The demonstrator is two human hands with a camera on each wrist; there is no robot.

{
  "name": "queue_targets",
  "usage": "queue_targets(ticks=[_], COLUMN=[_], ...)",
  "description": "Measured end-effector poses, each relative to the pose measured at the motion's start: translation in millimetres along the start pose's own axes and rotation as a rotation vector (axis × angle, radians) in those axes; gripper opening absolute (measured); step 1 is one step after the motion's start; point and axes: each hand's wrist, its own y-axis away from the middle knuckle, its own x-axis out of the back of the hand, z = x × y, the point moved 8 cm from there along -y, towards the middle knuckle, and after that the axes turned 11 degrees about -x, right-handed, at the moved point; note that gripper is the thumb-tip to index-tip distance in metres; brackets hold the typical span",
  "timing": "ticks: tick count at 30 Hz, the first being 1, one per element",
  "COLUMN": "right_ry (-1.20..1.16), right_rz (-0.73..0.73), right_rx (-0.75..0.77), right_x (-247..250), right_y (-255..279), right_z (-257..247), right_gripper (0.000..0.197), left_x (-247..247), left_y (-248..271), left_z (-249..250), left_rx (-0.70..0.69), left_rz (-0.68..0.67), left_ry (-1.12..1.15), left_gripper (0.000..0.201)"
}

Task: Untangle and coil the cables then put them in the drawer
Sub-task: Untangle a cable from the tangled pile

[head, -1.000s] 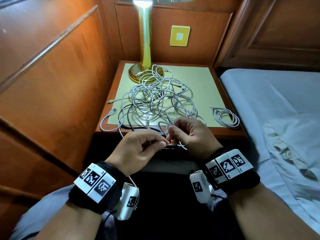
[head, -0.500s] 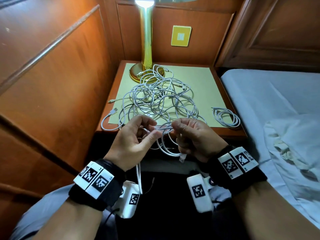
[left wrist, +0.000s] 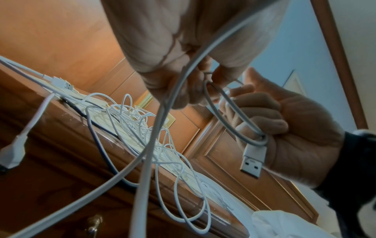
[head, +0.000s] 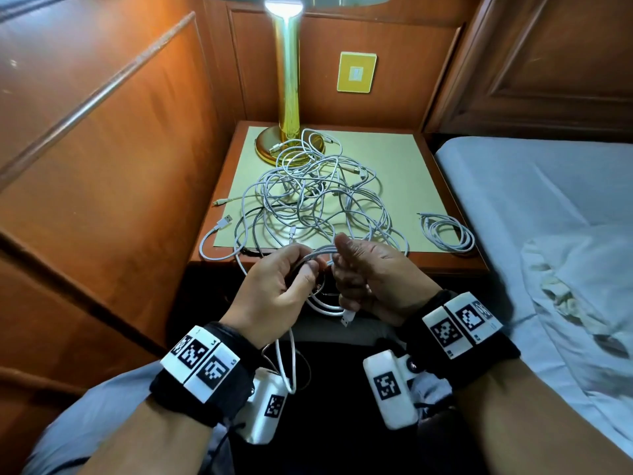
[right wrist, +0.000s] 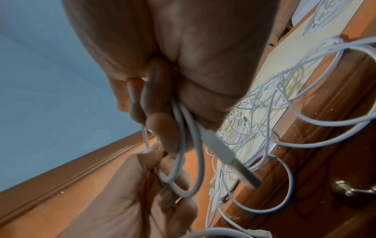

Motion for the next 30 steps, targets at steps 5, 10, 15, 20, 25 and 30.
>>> queue_targets(ticks=[5,10,15,20,25,30], right_ry=[-0.091,-0.498,-0.692,-0.721,-0.736,-0.578], right_rz=[0.019,0.201,0.370,0.517,0.618,0.460], right_rx=[0.016,0.137,0.345,0.448,0.478,0.405], right_x=[5,48,96,124,147,127], right_y=[3,12,29,41,54,42], right_z=[-5,-27,-37,-40,-44,-44], right_gripper=[0.037,0.038,0.039,0.040,0.040,0.036], left_x=[0,-10,-13,1,23,12], left_y=[0,12,18,15,16,14], left_z=[-3,-22,-28,-30,-41,-40], left_rx=[0.031,0.185,0.295,0.403,0.461,0.375], left_rz=[-0.061,-0.317,-0.340,-0.218,-0.117,-0.165], left_ry=[0.023,-0.162,-0.104,-0.033,-0.155,-0.220], left_gripper=[0.018,0.028,0.027,0.024,0.028,0.030])
